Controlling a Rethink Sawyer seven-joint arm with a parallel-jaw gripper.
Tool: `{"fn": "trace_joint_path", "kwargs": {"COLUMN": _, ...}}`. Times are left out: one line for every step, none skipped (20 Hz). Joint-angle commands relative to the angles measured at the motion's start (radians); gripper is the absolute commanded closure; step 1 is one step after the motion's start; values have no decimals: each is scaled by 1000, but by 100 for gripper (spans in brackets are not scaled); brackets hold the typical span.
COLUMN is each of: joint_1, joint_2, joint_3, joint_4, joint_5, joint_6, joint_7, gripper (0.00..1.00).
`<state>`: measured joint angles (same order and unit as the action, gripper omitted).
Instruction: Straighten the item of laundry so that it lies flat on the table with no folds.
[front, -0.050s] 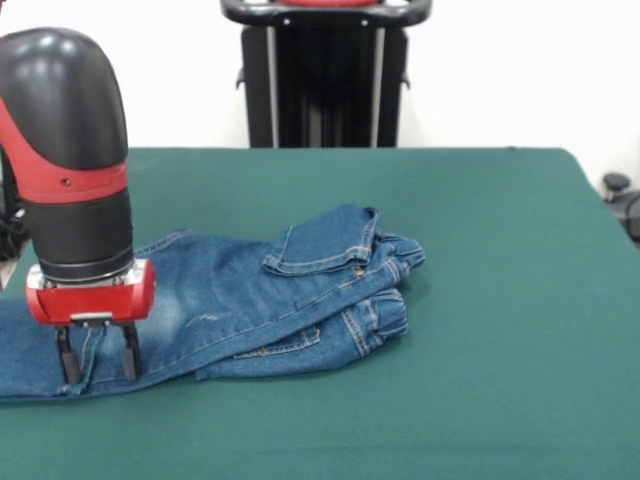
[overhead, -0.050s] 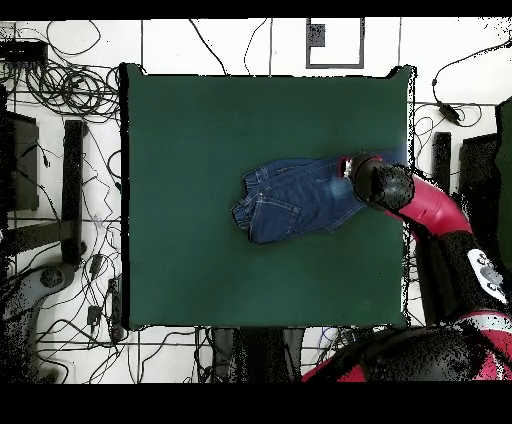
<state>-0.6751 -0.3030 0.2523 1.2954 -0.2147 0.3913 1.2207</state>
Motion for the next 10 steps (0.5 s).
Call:
{"fn": "trace_joint_path", "kwargs": {"joint_1": 15, "joint_2": 58, "joint_3": 109, "joint_4": 22, "joint_5": -63, "joint_6": -9, "joint_7": -14, "gripper": 0}}
{"fn": "trace_joint_path", "kwargs": {"joint_1": 15, "joint_2": 59, "joint_3": 110, "joint_4": 20, "joint_5": -63, "joint_6": -7, "joint_7": -16, "gripper": 0}}
{"fn": "trace_joint_path", "kwargs": {"joint_1": 14, "joint_2": 63, "joint_3": 111, "joint_4": 16, "joint_5": -64, "joint_6": -6, "joint_7": -19, "gripper": 0}}
{"fn": "trace_joint_path", "kwargs": {"joint_1": 14, "joint_2": 64, "joint_3": 112, "joint_4": 14, "joint_5": -63, "joint_6": -5, "joint_7": -21, "gripper": 0}}
{"fn": "trace_joint_path", "kwargs": {"joint_1": 13, "joint_2": 69, "joint_3": 112, "joint_4": 10, "joint_5": -63, "joint_6": -4, "joint_7": -22, "gripper": 0}}
{"fn": "trace_joint_path", "kwargs": {"joint_1": 13, "joint_2": 70, "joint_3": 113, "joint_4": 10, "joint_5": -64, "joint_6": -5, "joint_7": -22, "gripper": 0}}
{"fn": "trace_joint_path", "kwargs": {"joint_1": 13, "joint_2": 70, "joint_3": 112, "joint_4": 11, "joint_5": -65, "joint_6": -6, "joint_7": -22, "gripper": 0}}
{"fn": "trace_joint_path", "kwargs": {"joint_1": 12, "joint_2": 68, "joint_3": 113, "joint_4": 13, "joint_5": -65, "joint_6": -7, "joint_7": -23, "gripper": 0}}
{"fn": "trace_joint_path", "kwargs": {"joint_1": 11, "joint_2": 67, "joint_3": 114, "joint_4": 15, "joint_5": -66, "joint_6": -8, "joint_7": -23, "gripper": 0}}
{"fn": "trace_joint_path", "kwargs": {"joint_1": 10, "joint_2": 66, "joint_3": 114, "joint_4": 16, "joint_5": -66, "joint_6": -7, "joint_7": -24, "gripper": 0}}
